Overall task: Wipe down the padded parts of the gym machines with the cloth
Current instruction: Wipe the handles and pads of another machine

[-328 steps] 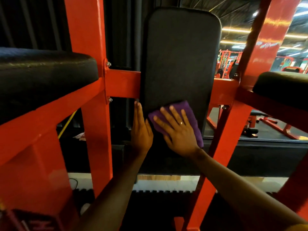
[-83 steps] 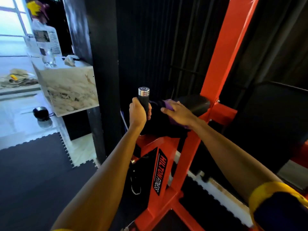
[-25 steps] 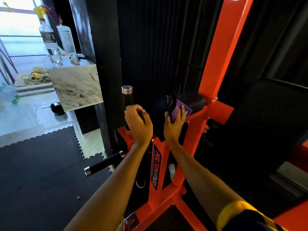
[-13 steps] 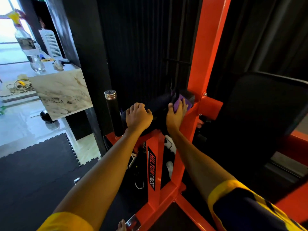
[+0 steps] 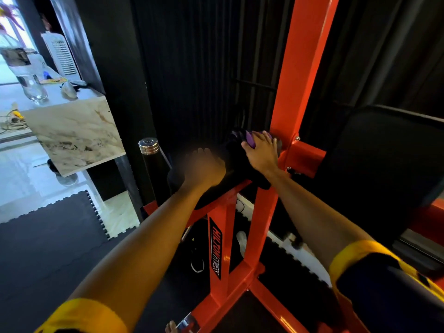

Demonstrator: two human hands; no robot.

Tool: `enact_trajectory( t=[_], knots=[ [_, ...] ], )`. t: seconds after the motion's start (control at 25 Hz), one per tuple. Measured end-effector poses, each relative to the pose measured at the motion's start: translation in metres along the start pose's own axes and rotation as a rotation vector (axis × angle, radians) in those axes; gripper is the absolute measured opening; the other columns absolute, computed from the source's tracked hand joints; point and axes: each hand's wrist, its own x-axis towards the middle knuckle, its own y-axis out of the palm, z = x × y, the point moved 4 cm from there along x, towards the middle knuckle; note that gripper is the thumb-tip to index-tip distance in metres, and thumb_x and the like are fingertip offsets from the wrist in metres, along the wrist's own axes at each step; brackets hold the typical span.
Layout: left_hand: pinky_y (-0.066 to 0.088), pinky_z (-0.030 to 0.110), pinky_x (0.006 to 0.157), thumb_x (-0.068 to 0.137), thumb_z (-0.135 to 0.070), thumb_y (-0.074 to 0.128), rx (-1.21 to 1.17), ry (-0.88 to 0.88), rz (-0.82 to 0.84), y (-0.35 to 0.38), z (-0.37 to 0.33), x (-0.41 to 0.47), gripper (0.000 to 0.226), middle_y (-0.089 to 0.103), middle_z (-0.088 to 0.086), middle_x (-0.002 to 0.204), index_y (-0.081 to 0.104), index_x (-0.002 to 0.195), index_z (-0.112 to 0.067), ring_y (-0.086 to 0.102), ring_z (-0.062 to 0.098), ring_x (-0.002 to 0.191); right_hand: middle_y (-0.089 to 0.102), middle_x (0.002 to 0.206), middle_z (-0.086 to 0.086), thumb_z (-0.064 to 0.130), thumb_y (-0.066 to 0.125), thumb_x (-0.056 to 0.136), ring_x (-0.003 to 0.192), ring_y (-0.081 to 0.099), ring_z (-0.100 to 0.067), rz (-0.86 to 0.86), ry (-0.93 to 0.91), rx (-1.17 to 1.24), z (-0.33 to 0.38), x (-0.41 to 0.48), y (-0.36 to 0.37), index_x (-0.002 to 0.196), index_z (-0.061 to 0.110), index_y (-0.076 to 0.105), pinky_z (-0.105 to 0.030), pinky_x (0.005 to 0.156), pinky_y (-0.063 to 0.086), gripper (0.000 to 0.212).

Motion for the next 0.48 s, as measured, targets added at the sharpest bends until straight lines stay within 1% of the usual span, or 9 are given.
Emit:
enact_trajectory(
  t=[0.08,0.16,0.24,0.32,0.4,0.48],
  knots=[
    [0.006,0.049,0.126,0.106,-0.042,0.022,0.009,-0.011,0.018,-0.001,-0.002,0.007,0.066,0.017,0.015,0.168,0.018,0.16,-0.005,0.015,0.03,0.155,0.049,0.153,-0.006,0.053,0.05,0.101,0.148,0.033,-0.027,0.177,-0.013,-0.103,0.027,0.013,-0.008,0.143,0.017,0.054,-0.045,0.125,0.012,0.055],
    [0.008,0.049,0.126,0.106,-0.043,0.021,0.03,-0.013,0.011,0.0,0.0,0.01,0.066,0.018,0.015,0.168,0.018,0.16,-0.005,0.016,0.03,0.155,0.047,0.155,-0.008,0.055,0.048,0.102,0.148,0.033,-0.029,0.275,-0.072,-0.108,0.052,0.005,-0.006,0.148,0.018,0.05,-0.042,0.124,0.017,0.059],
    [0.006,0.047,0.127,0.106,-0.044,0.021,0.023,-0.002,0.014,0.001,0.002,0.011,0.067,0.016,0.014,0.168,0.016,0.161,-0.006,0.014,0.029,0.155,0.04,0.161,-0.007,0.051,0.049,0.104,0.152,0.027,-0.024,0.284,-0.208,-0.079,0.058,-0.02,-0.002,0.155,0.018,0.042,-0.036,0.125,0.009,0.061],
    [0.005,0.046,0.127,0.106,-0.045,0.022,0.016,0.005,0.003,0.003,0.003,0.011,0.067,0.015,0.013,0.169,0.016,0.161,-0.007,0.013,0.028,0.156,0.033,0.165,-0.004,0.048,0.051,0.105,0.156,0.018,-0.017,0.305,-0.303,-0.03,0.039,-0.035,-0.003,0.158,0.018,0.036,-0.032,0.125,-0.002,0.063],
    [0.005,0.047,0.127,0.106,-0.045,0.021,0.014,0.001,-0.002,0.002,0.002,0.012,0.067,0.016,0.013,0.168,0.016,0.161,-0.007,0.013,0.028,0.156,0.03,0.167,-0.001,0.05,0.048,0.105,0.157,0.013,-0.016,0.324,-0.254,-0.042,0.013,-0.02,-0.01,0.16,0.02,0.032,-0.036,0.125,-0.005,0.064],
    [0.007,0.048,0.127,0.107,-0.045,0.02,0.027,-0.002,0.0,0.004,0.0,0.011,0.067,0.018,0.014,0.168,0.016,0.161,-0.006,0.014,0.029,0.155,0.03,0.167,-0.001,0.052,0.045,0.105,0.157,0.012,-0.02,0.342,-0.128,-0.141,0.004,0.014,-0.014,0.159,0.02,0.032,-0.044,0.127,-0.002,0.064]
  ],
)
